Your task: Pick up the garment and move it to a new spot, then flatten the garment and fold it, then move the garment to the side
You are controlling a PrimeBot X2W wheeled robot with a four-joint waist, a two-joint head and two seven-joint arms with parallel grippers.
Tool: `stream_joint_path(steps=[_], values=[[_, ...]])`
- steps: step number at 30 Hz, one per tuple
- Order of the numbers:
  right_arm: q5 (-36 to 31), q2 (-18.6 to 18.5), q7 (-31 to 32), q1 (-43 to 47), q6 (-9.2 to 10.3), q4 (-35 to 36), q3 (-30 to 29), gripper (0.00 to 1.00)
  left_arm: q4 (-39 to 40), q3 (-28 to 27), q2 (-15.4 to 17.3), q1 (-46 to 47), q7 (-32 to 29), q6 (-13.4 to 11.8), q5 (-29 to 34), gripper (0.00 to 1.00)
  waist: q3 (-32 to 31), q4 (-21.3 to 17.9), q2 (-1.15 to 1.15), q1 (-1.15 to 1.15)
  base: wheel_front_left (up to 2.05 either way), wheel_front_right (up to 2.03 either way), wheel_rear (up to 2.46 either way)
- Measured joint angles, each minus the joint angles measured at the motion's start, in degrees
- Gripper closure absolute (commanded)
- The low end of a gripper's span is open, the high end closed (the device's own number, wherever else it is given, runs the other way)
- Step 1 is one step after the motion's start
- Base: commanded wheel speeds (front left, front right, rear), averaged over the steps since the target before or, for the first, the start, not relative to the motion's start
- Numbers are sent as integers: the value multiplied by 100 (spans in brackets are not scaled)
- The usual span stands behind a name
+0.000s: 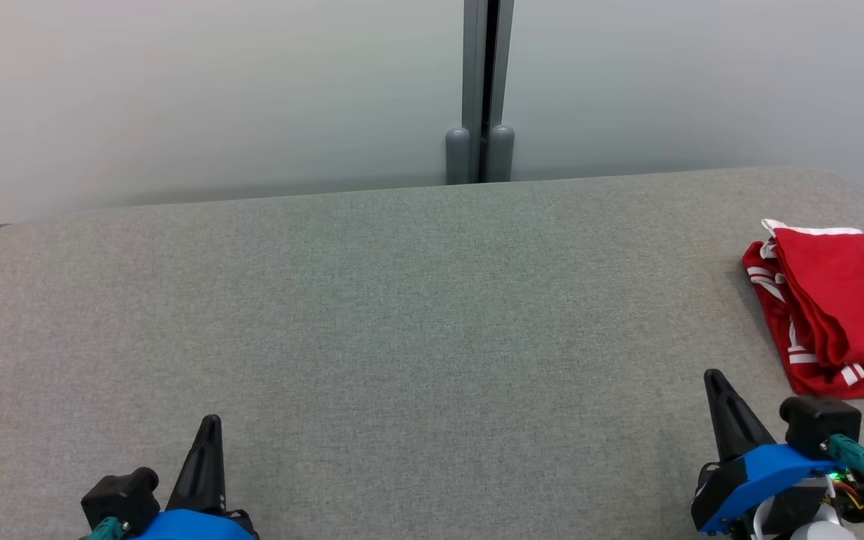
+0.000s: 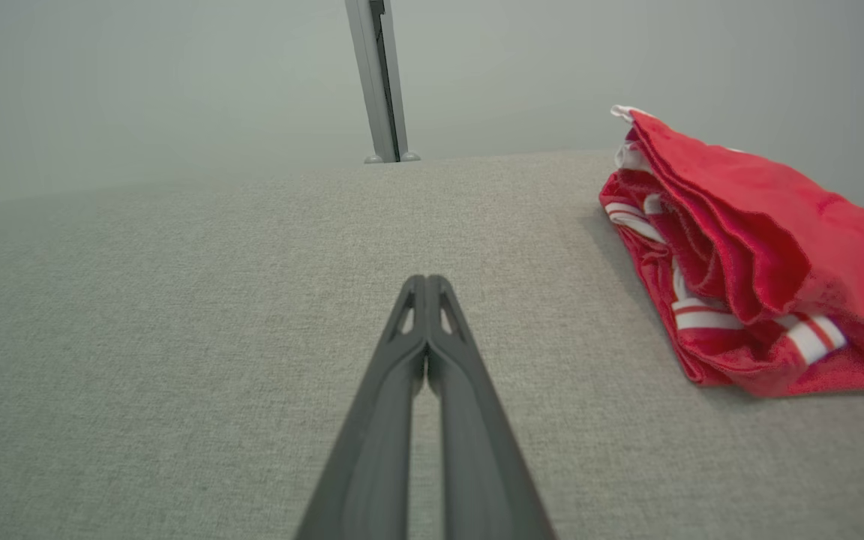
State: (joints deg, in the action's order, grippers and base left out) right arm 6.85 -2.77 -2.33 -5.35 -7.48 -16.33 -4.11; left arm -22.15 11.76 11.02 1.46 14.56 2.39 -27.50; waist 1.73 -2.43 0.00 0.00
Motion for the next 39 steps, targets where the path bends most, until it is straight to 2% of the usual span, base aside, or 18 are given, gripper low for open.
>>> stream_joint_path(steps=[19,39], values=[[2053,7,224,1,0,22,-52,100,155,-410,-204,15,-514,113,-1551,100,-24,37,0,0,0,0,0],[3810,7,386,-3,1,74,-98,100,325,-788,-374,127,-950,216,-2881,100,-49,76,0,0,0,0,0]])
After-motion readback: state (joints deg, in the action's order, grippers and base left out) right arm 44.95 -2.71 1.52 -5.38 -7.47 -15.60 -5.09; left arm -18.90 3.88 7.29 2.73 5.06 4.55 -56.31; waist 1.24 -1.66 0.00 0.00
